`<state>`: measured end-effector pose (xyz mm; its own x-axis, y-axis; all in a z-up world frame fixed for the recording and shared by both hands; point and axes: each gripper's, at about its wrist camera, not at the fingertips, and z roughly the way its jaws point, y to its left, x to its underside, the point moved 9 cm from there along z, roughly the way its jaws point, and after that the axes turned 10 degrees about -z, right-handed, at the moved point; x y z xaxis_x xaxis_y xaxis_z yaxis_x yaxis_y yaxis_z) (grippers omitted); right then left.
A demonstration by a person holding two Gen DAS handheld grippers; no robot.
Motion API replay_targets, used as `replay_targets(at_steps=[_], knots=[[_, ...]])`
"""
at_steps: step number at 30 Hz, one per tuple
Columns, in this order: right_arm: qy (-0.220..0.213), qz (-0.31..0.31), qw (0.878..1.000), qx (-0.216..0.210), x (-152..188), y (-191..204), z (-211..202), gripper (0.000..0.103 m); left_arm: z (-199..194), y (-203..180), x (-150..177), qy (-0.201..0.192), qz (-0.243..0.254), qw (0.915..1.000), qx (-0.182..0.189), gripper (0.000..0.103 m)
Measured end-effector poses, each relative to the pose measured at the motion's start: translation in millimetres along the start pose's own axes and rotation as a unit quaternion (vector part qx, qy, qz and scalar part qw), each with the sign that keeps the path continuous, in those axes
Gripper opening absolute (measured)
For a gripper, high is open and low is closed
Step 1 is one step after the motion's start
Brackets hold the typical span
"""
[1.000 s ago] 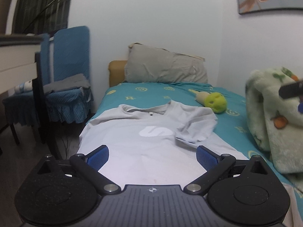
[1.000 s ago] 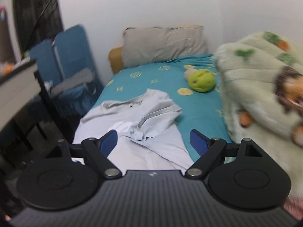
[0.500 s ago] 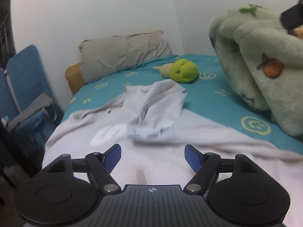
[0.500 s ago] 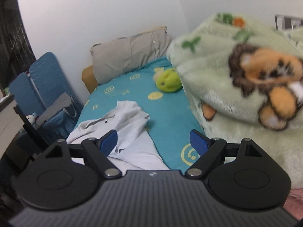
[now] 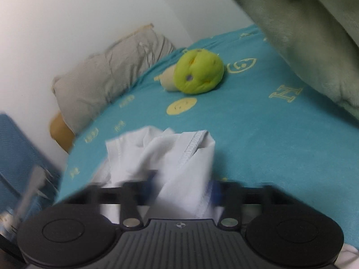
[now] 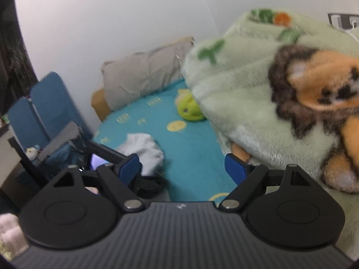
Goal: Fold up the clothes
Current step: 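Grasp the other sleeve with the left gripper, fold it over the body, release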
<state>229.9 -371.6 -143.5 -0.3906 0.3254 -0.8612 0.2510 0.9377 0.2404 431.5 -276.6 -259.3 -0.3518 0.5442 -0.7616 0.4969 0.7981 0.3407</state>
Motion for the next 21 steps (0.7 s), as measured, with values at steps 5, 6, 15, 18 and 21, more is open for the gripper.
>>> replay_targets(at_steps=[5,6,15,18,21], knots=[[0.006,0.006,1.000,-0.006,2.9,2.7,2.7,0.085,-30.9,57.2,-20.0,-0.030,-0.193,0.9763,0.093,0.009],[0.003,0.003,1.000,-0.008,2.6,5.6,1.0,0.085,-36.9,72.6,-23.9,-0.033,-0.233,0.9653,0.113,0.008],[0.018,-0.019,1.000,-0.008,9.7,20.4,2.7,0.085,-21.9,202.8,-14.0,0.002,-0.496,0.8461,0.196,0.005],[0.024,-0.020,1.000,-0.004,12.6,19.5,7.1,0.085,-17.7,237.6,-6.5,-0.024,-0.556,0.8100,0.184,0.004],[0.031,-0.018,0.999,-0.002,16.5,17.7,11.8,0.085,3.0,262.2,14.3,-0.001,-0.564,0.8211,0.088,0.004]])
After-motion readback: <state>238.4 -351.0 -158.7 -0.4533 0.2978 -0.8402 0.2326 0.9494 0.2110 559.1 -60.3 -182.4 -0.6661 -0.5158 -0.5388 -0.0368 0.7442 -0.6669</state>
